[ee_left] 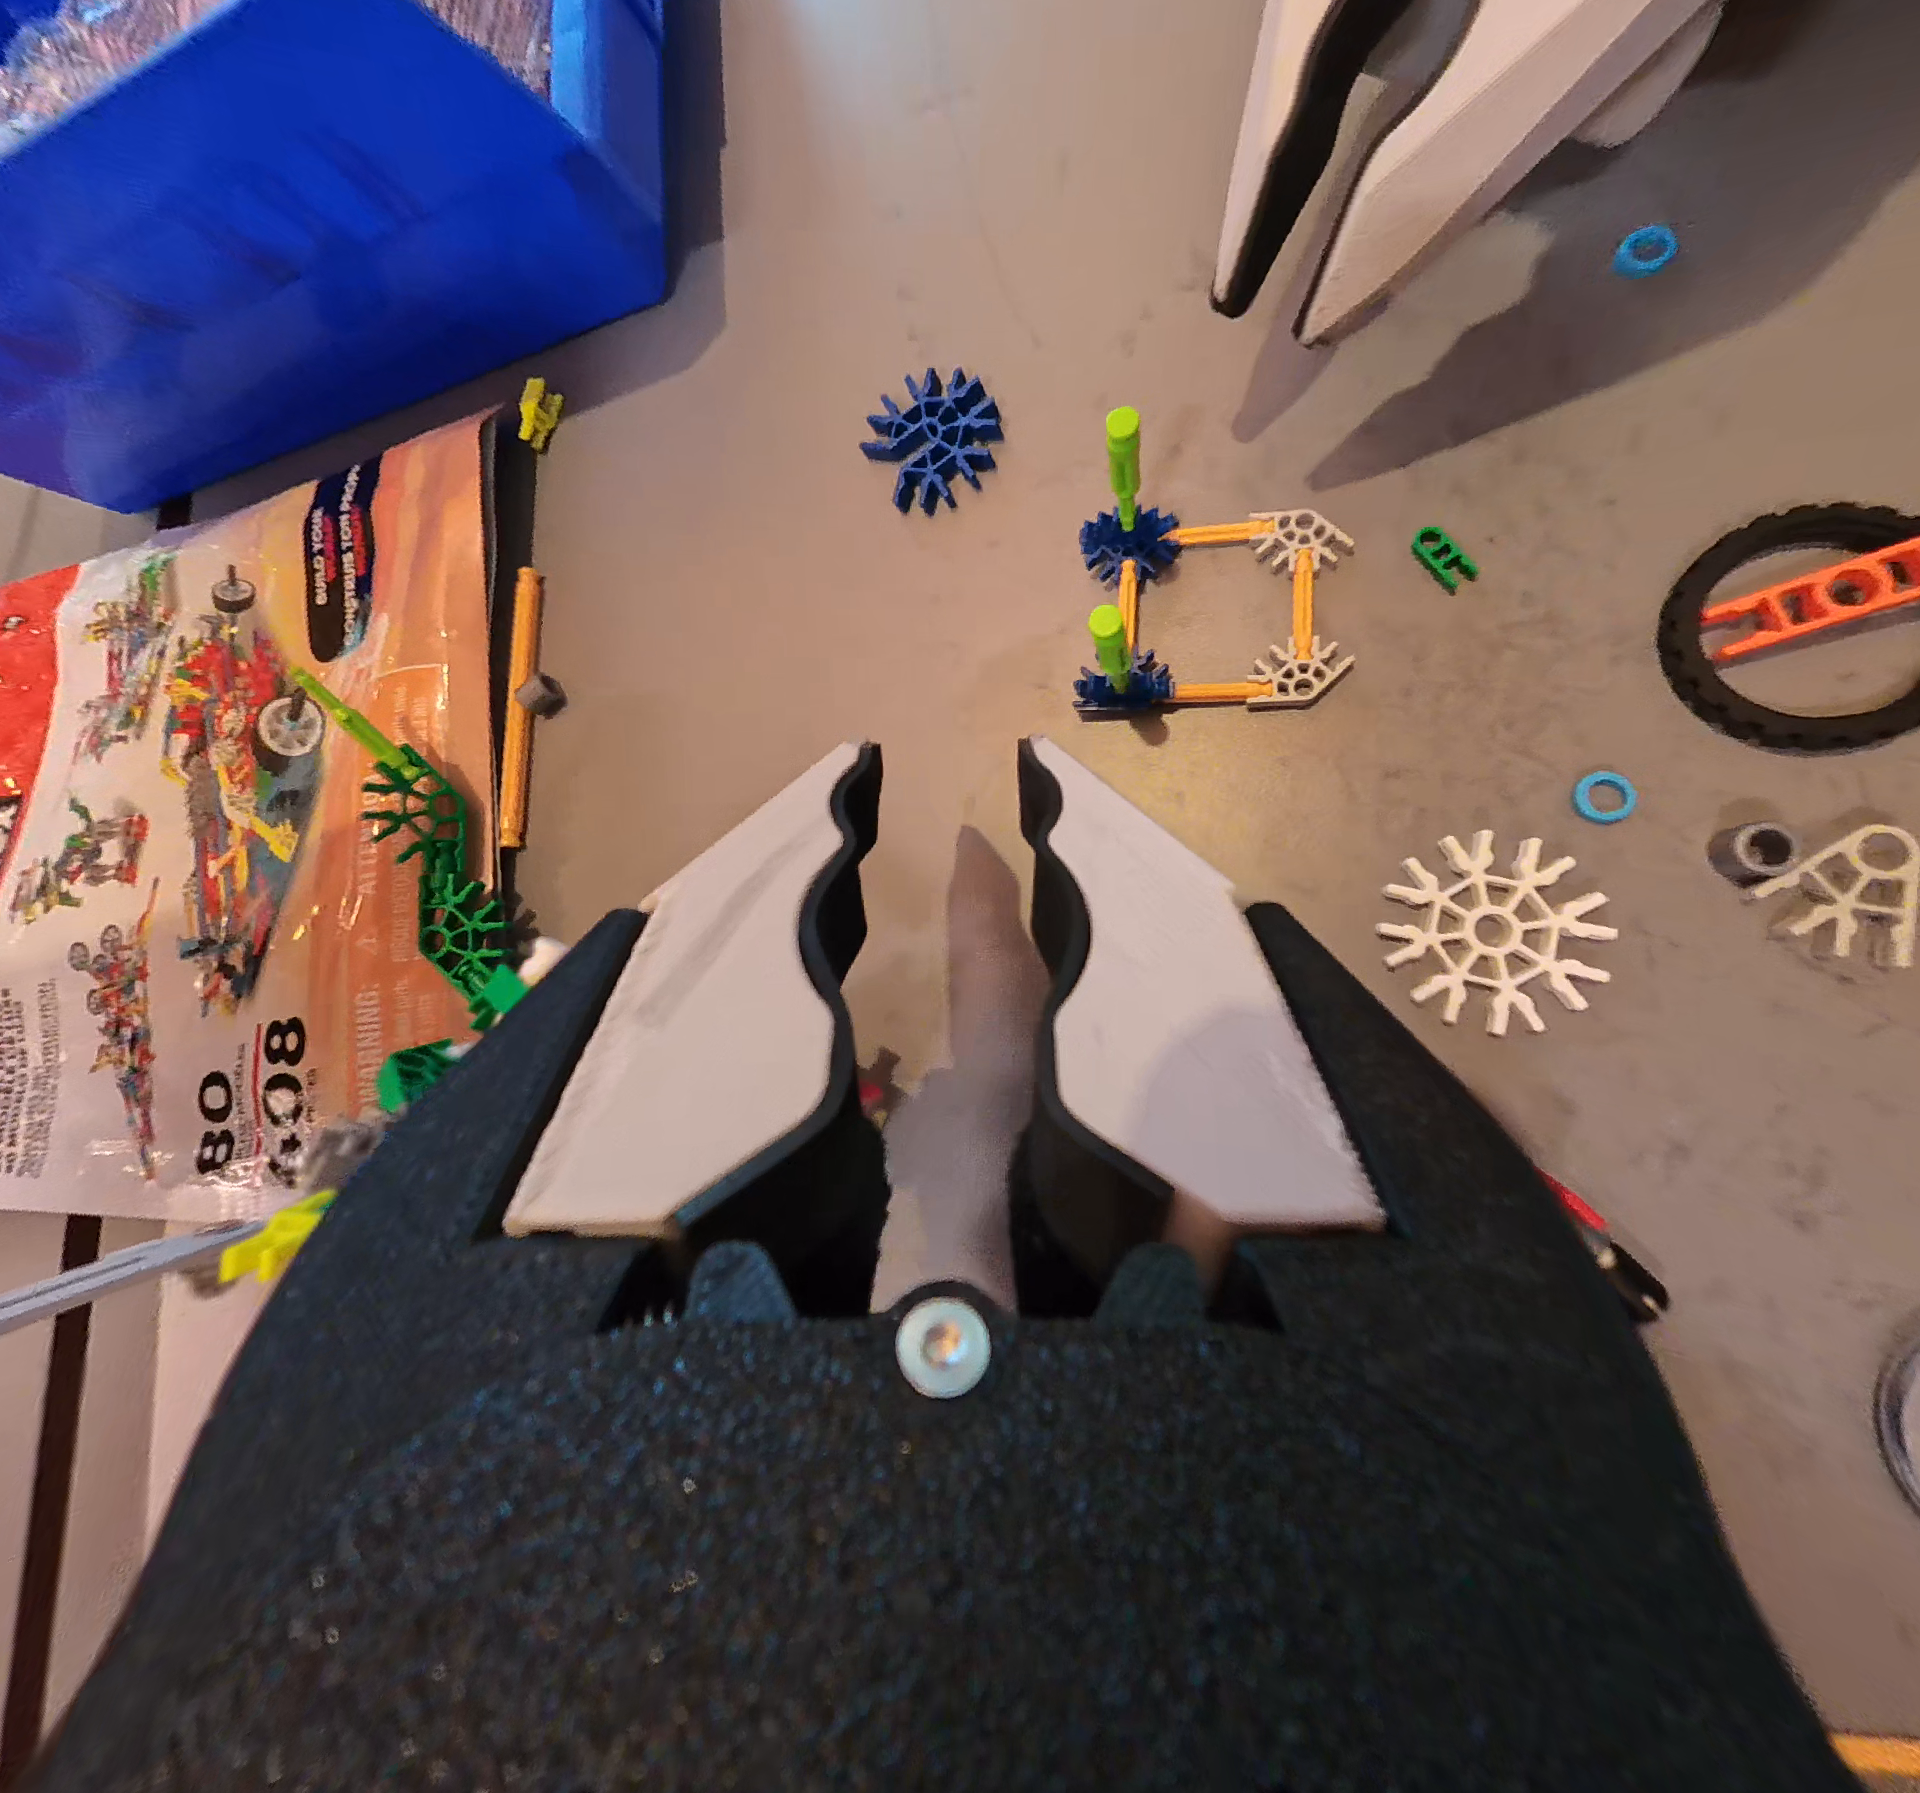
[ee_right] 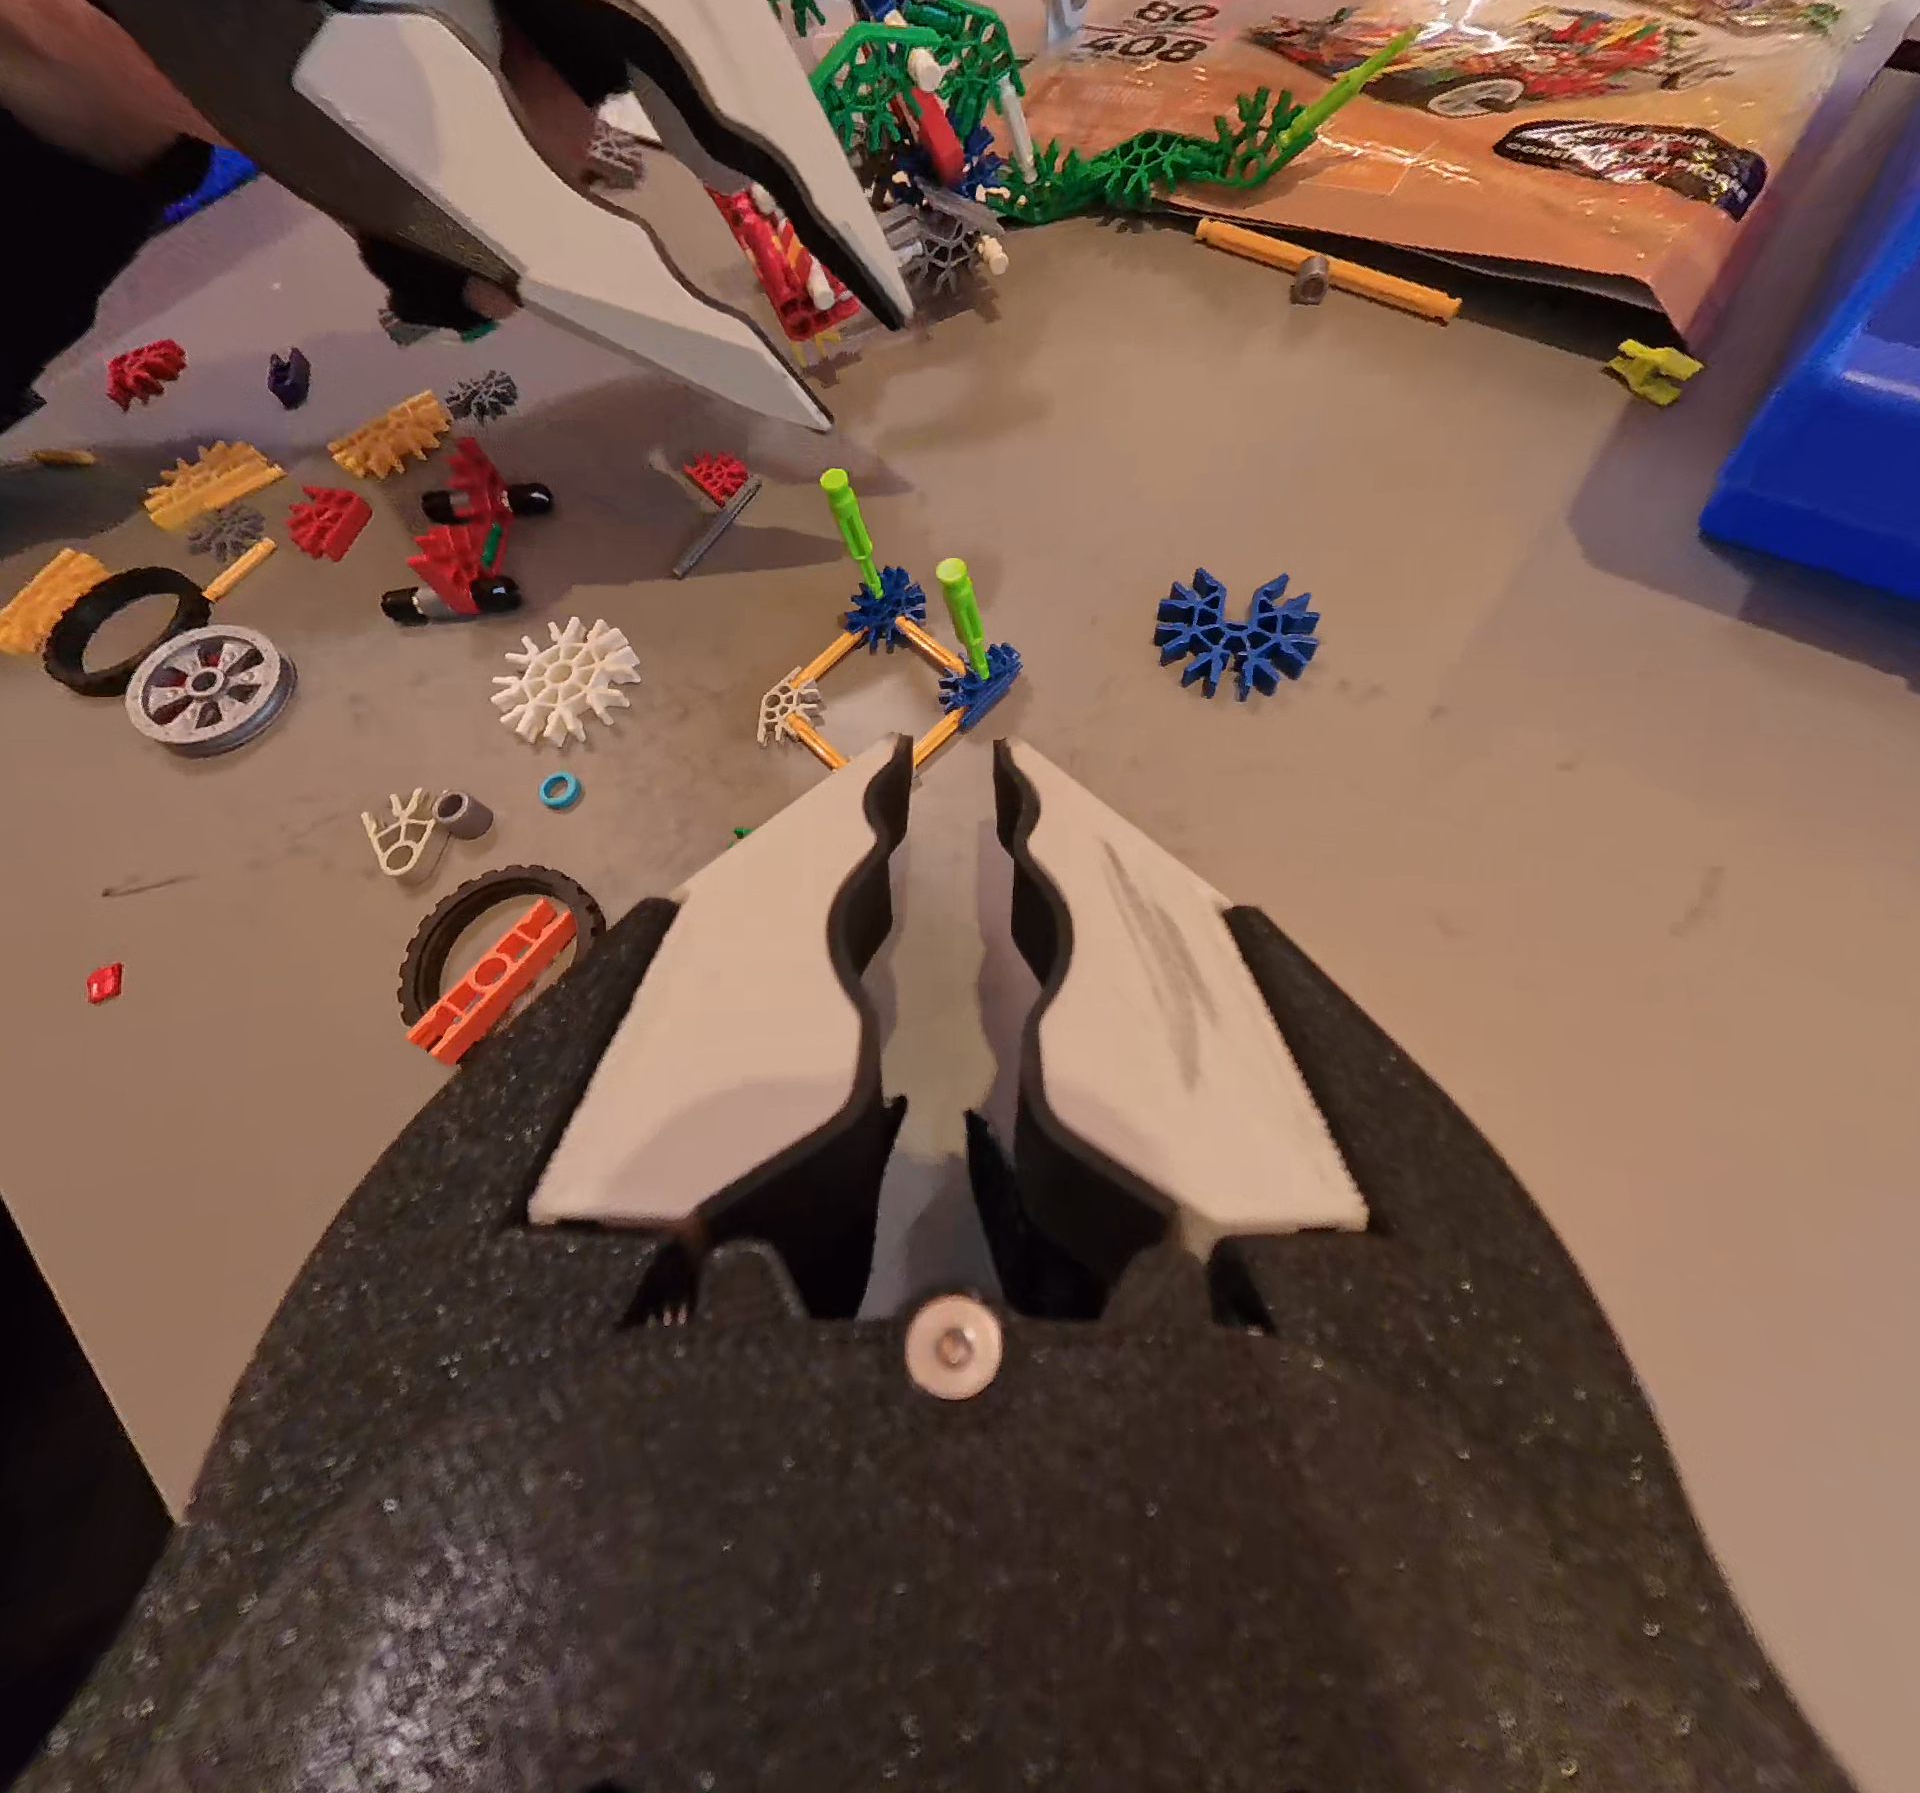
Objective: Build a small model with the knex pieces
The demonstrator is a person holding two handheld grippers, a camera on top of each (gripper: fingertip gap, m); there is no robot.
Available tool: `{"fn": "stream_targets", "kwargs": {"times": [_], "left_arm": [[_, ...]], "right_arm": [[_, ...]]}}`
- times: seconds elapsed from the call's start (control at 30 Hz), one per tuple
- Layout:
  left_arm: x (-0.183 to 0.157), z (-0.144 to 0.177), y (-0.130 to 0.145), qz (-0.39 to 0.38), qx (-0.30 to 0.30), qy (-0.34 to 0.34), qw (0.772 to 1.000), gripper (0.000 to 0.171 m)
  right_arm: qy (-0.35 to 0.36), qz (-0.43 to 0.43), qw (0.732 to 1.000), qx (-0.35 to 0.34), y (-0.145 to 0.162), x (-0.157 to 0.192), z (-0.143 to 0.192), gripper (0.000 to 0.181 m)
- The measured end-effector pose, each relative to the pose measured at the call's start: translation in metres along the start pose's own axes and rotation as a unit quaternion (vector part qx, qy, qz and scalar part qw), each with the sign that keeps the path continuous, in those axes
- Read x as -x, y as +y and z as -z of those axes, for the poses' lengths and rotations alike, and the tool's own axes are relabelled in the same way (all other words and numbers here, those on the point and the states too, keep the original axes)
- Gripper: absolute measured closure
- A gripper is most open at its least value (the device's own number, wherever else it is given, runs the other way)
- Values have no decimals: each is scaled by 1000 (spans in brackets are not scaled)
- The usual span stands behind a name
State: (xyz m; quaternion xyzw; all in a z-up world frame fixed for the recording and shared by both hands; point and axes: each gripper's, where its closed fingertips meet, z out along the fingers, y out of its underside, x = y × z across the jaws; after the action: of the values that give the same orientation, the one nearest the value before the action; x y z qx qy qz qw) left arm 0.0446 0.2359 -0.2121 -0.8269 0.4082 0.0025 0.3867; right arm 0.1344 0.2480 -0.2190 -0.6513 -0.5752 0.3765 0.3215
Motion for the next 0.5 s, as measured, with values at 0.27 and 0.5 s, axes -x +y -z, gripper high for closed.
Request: {"fn": "stream_targets", "kwargs": {"times": [0.27, 0.5], "left_arm": [[-3, 21, -15, -33, -7, -8, 999, 149], [-7, 31, -23, -54, -12, -10, 998, 149]], "right_arm": [[16, -4, 1000, -5, -1, -6, 1, 166], [24, -1, 1000, -3, 0, -7, 1, 166]]}}
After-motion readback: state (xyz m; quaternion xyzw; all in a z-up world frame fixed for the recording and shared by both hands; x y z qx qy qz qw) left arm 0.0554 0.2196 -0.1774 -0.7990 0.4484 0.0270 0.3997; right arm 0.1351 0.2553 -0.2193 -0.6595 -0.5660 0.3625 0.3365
